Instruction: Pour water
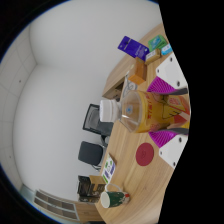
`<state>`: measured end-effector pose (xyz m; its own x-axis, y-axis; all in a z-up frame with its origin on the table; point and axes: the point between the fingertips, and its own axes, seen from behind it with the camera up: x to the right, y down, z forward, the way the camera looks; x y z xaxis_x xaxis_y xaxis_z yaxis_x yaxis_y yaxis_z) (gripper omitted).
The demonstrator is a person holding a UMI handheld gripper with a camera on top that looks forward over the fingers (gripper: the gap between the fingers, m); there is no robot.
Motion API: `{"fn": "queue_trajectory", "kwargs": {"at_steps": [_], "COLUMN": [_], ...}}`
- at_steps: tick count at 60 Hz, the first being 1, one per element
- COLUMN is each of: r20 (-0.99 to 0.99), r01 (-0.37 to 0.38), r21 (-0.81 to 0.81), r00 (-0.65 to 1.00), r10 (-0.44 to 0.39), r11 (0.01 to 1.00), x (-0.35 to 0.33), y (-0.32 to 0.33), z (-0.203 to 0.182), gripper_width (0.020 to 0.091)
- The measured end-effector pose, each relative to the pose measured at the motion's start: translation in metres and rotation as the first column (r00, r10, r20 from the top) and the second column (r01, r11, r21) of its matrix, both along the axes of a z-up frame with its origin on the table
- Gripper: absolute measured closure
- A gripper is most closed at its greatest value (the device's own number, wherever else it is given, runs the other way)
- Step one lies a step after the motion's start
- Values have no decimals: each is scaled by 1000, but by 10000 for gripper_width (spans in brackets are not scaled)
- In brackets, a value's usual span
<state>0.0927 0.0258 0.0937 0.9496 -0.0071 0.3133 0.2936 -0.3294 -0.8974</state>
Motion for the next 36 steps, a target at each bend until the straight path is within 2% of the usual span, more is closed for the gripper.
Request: {"fn": "queue_trajectory", "kwargs": {"at_steps": [8, 13, 19, 30, 36], "r20": [387, 627, 828, 943, 918], "r01": [-83, -142, -178, -136, -64], "r21": [-17, -82, -191, -330, -375], "r00": [918, 762, 500, -4, -166], "r10": [83, 162, 255, 332, 361], "r11": [996, 986, 965, 934, 925], "x": [-68, -119, -166, -216, -219], "y": [26, 43, 65, 90, 94], "z": [49, 61, 68, 71, 73], "gripper_width": [649, 650, 651, 653, 651]}}
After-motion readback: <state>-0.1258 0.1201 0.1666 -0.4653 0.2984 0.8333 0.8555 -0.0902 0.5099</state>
